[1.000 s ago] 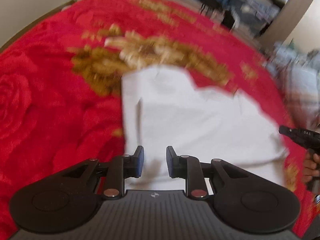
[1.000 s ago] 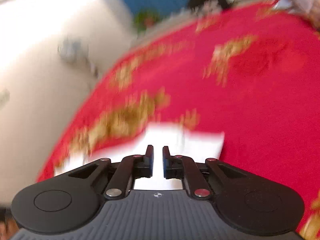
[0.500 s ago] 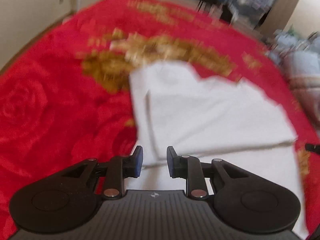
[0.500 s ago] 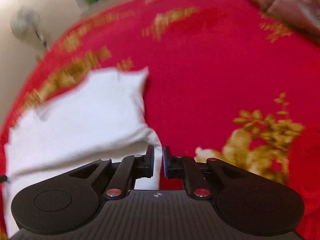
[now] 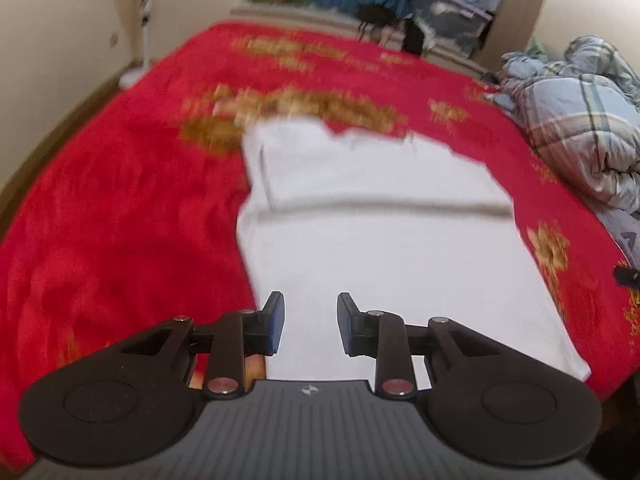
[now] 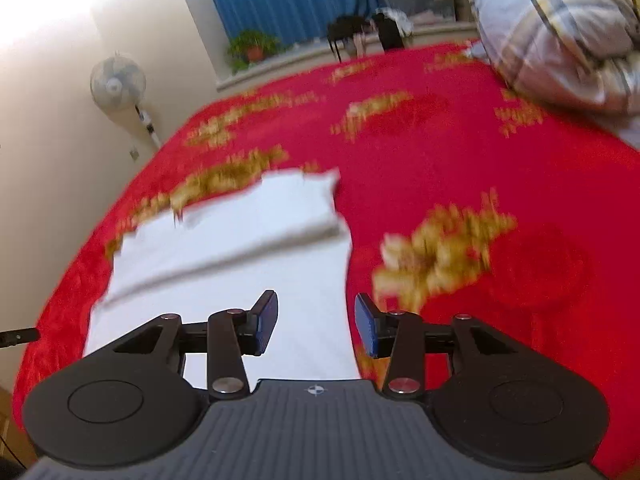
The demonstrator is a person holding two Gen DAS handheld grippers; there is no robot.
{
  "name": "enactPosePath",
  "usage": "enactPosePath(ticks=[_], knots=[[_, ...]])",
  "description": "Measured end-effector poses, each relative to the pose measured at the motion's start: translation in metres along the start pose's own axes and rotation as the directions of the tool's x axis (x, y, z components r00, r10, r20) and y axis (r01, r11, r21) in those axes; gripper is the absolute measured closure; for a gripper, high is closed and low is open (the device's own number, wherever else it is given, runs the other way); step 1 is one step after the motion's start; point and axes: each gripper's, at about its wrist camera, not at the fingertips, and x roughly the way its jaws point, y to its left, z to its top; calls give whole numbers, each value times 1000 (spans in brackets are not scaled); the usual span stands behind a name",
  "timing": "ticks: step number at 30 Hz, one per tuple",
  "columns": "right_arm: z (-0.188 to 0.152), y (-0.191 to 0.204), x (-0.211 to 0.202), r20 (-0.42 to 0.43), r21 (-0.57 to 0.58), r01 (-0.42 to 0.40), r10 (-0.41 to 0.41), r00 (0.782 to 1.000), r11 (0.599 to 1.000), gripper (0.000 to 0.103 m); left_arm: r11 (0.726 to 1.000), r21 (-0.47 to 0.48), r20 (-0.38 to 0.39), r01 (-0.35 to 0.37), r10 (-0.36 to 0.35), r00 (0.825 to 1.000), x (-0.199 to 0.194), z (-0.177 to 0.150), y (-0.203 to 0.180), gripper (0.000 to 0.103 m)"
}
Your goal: Fold small clothes
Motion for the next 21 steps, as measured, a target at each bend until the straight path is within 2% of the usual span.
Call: enactPosePath(ticks=[3, 6, 8, 11, 13, 18, 21], knots=[[-31, -6, 7, -83, 6, 4, -3, 997, 1000, 59, 998, -64, -67, -19, 15, 998, 4, -38, 9, 71], [-55, -13, 27, -201, 22, 26, -21, 979, 999, 59, 991, -120, -166, -54, 33, 986, 18, -67, 24, 71], [-62, -15, 35, -243, 14, 50, -45, 969, 999, 59, 984, -160, -202, -76, 43, 978, 22, -76, 32, 71], [-68, -21, 43, -282, 14, 102, -94, 955, 995, 59, 972, -228, -224, -63, 11, 975, 23, -84, 44, 71], [-71, -26, 47, -308, 25, 133, -119, 944, 991, 59, 968, -239, -246, -76, 16, 969, 25, -89, 47, 71], [-84, -41, 53, -366, 97, 136, -91, 926, 986, 59, 973, -219, -283, -72, 8, 959, 29, -97, 42, 71], [-87, -46, 54, -374, 119, 141, -87, 923, 983, 59, 974, -213, -292, -77, 12, 956, 29, -102, 42, 71]])
